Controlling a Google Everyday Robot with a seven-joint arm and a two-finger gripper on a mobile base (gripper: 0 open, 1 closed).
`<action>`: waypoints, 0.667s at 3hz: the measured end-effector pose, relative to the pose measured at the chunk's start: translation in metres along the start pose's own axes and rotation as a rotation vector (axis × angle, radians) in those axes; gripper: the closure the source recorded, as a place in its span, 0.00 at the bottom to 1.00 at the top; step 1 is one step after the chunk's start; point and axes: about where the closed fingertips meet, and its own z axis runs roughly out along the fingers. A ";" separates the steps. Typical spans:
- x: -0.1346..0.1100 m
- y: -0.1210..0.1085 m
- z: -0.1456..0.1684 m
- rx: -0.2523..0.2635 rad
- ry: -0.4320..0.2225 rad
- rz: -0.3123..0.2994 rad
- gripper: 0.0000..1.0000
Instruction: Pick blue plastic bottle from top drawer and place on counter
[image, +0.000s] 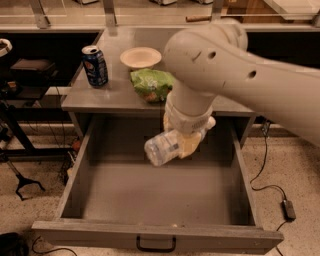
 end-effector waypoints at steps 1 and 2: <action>0.022 -0.022 -0.044 0.016 0.064 0.052 1.00; 0.041 -0.049 -0.078 0.037 0.116 0.068 1.00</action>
Offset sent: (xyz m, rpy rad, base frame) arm 0.0788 -0.0323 0.1359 -0.1076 -0.1260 -0.1254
